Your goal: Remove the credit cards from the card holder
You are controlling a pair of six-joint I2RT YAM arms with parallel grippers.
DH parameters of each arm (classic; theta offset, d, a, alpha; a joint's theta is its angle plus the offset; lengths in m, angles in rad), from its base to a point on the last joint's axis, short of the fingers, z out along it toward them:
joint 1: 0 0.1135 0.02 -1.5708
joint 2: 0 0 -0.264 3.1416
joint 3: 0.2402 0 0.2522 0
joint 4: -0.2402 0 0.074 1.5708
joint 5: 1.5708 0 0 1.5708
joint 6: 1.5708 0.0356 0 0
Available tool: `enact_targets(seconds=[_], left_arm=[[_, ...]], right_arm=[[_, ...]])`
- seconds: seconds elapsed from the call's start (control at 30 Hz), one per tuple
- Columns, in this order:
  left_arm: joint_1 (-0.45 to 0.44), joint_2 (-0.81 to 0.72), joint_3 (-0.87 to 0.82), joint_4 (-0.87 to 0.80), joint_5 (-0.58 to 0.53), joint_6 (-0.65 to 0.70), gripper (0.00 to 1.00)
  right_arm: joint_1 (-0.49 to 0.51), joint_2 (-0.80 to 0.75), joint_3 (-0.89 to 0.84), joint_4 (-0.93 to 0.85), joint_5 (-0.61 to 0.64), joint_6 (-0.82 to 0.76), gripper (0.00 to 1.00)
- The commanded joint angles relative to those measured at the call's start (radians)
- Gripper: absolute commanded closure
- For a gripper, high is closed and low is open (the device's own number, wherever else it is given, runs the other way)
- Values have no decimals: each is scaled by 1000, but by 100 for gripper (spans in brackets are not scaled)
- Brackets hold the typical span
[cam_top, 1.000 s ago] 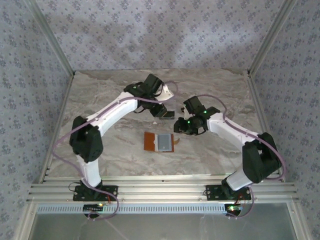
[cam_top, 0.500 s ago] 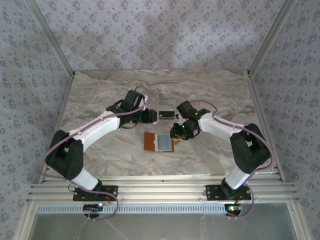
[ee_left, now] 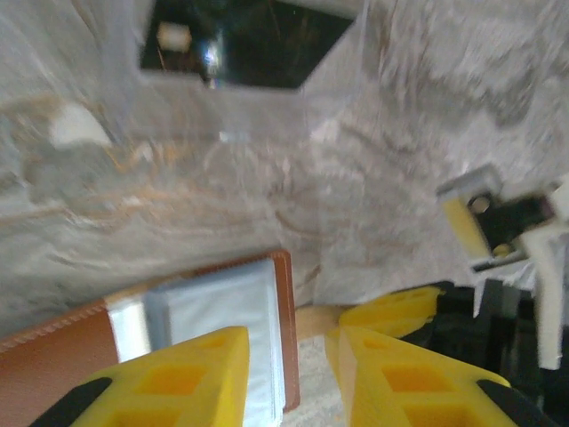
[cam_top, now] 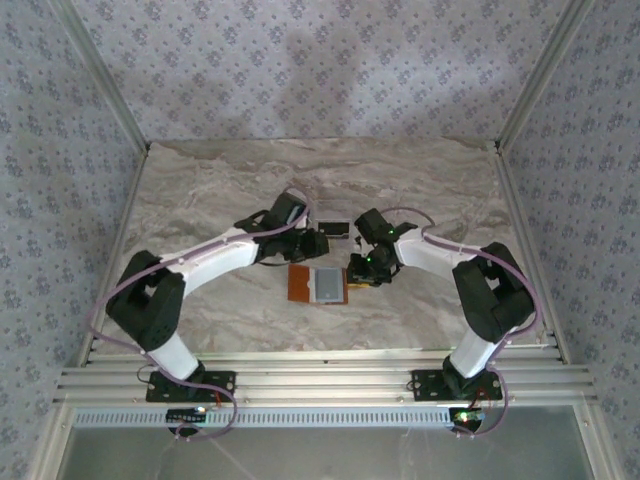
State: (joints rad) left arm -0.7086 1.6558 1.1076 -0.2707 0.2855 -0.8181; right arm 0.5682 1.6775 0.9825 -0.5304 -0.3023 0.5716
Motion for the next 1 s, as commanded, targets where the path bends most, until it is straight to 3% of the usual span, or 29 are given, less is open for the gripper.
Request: enact_targets(seconds=[0.0,0.37,0.77,0.97], left_arm=[[-38,52,79,-75,23,-21,72],[-89,219,179,-202,125,-15,80],[-111,290,178,-197,190,-19,77],[-111,297,179,-244,147,-3,75]], right_arm=[[-14,5,-31,21,20,19,73],[-18,6,-44,41,10,30,74],[-20,6,-39,37,12,28,74],[-21,8,-43,34,15,28,74]])
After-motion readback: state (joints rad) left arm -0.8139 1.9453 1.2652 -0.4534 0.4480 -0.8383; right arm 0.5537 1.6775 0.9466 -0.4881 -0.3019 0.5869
